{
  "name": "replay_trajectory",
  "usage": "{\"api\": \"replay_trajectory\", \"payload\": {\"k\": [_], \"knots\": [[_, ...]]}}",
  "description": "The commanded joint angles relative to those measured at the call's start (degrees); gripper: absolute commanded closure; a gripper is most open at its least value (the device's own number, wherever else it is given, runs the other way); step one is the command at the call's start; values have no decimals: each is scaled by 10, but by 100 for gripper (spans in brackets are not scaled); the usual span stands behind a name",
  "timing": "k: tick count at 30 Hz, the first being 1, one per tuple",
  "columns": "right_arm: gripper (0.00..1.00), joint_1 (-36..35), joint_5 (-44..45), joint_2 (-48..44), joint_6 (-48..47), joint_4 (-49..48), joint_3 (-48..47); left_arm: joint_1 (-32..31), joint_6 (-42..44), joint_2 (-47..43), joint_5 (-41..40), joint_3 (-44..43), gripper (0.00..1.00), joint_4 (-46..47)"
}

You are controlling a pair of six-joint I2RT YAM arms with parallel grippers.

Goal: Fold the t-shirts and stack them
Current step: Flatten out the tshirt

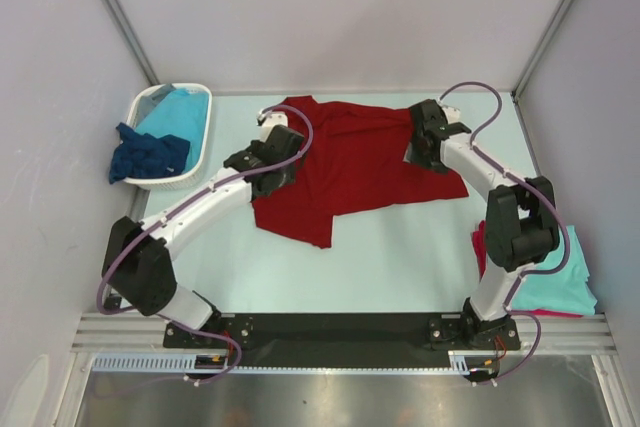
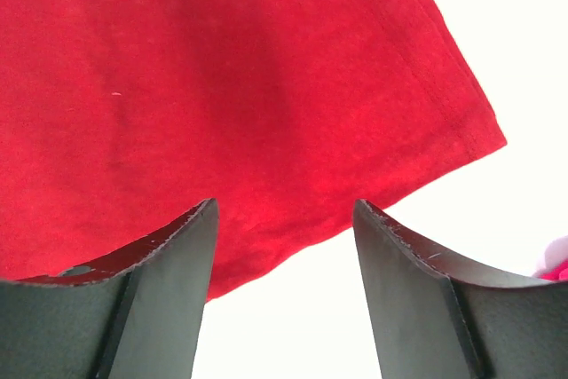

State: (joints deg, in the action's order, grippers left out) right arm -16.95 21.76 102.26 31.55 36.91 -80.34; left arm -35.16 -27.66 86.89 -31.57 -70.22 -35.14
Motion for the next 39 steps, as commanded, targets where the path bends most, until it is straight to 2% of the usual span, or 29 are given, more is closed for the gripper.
{"api": "replay_trajectory", "payload": {"k": [1,7,22,26,33,37,39], "knots": [[34,31,6,-28,27,-16,66,-19,-22,-37,-14,26,48,3],[35,60,-5,-12,48,-18,87,-22,-23,-50,-10,59,50,2],[37,83,-8,-2,77,-40,174,-22,-17,-41,1,75,50,15],[46,92,-8,8,76,-52,185,-21,-18,-30,9,74,51,17],[47,92,-9,17,75,-67,178,-19,-20,-12,13,70,51,18],[57,90,-8,15,70,-67,177,-19,-22,-9,13,71,51,19],[58,87,-8,11,69,-68,178,-19,-22,-8,10,71,51,20]]}}
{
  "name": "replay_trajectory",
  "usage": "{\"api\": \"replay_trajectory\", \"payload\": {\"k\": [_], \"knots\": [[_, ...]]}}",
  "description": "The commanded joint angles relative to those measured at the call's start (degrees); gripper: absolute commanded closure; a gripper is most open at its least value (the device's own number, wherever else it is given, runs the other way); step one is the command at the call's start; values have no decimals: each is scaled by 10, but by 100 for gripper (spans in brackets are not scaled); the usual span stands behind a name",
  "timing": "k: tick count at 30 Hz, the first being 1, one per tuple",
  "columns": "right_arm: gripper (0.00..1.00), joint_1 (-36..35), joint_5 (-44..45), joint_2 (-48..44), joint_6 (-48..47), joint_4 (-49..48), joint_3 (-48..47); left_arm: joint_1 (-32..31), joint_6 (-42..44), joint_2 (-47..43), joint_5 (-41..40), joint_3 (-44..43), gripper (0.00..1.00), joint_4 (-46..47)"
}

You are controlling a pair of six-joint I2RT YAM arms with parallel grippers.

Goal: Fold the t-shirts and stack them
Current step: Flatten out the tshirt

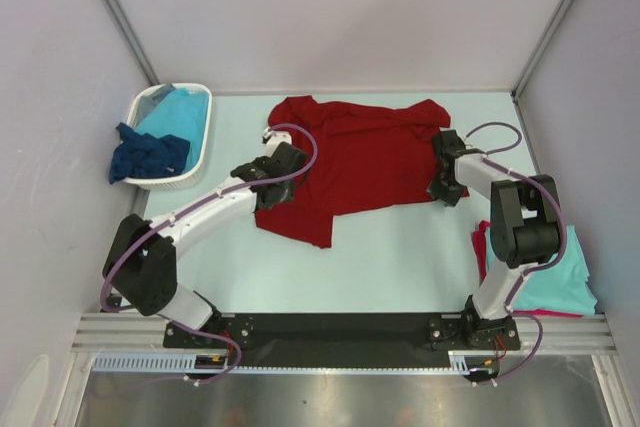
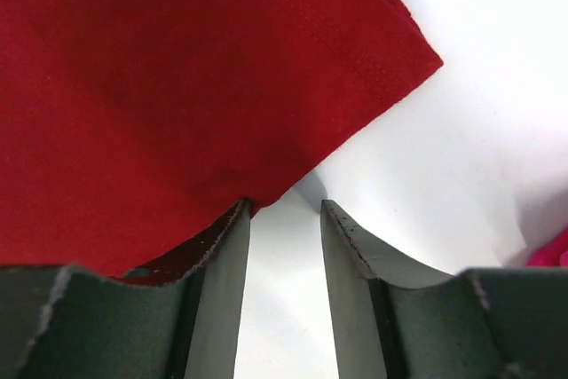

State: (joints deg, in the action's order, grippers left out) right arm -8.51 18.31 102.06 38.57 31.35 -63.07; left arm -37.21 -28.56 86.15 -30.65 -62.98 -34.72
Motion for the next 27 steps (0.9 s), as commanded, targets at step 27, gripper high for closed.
{"api": "replay_trajectory", "payload": {"k": [27], "knots": [[47,-1,60,-28,-12,-3,8,1,-13,7,4,-2,50,18]]}}
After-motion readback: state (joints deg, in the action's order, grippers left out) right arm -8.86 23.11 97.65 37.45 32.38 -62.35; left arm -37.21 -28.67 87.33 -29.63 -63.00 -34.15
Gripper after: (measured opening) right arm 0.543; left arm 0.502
